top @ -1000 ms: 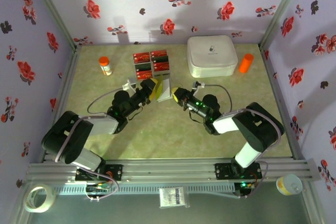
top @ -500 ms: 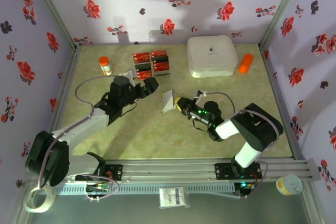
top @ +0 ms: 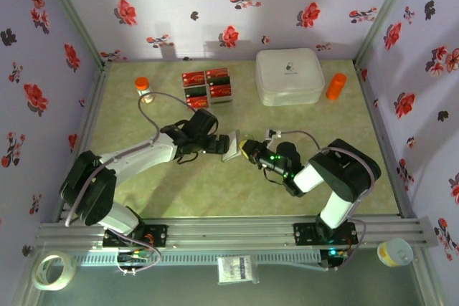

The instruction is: Put the credit cards into the card holder

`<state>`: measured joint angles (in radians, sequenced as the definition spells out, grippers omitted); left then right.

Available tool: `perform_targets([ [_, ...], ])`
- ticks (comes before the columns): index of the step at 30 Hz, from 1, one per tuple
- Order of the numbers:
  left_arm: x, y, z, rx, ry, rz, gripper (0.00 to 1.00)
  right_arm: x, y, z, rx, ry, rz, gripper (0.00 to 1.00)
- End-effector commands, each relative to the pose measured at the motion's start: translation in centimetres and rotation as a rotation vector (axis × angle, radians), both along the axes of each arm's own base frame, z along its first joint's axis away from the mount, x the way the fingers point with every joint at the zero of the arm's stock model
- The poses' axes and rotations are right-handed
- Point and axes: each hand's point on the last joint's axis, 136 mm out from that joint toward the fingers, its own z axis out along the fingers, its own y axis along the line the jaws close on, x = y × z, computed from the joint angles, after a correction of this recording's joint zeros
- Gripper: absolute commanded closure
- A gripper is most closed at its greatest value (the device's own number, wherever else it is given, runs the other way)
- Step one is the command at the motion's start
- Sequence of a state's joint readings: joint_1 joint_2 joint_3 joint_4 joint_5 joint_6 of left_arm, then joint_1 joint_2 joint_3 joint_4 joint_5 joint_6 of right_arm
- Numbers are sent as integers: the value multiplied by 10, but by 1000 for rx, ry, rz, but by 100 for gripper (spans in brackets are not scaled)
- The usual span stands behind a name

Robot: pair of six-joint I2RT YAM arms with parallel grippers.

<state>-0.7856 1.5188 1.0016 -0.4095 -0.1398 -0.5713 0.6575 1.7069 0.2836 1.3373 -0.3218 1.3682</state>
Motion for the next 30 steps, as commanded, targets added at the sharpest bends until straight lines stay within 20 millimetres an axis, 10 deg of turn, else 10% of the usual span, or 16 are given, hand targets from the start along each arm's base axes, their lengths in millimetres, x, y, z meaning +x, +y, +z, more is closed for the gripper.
perform_targets([
  [1,-3,30,-13,187,-14,21,0,-1,-4,-4,-20,-35,-23,100],
  [14,-7,47,-61,526,33,-44,0,-9,-4,-31,-90,1,-44,100],
  [30,5,32,-51,500,12,-39,0,-26,-7,-53,-165,24,-80,95],
])
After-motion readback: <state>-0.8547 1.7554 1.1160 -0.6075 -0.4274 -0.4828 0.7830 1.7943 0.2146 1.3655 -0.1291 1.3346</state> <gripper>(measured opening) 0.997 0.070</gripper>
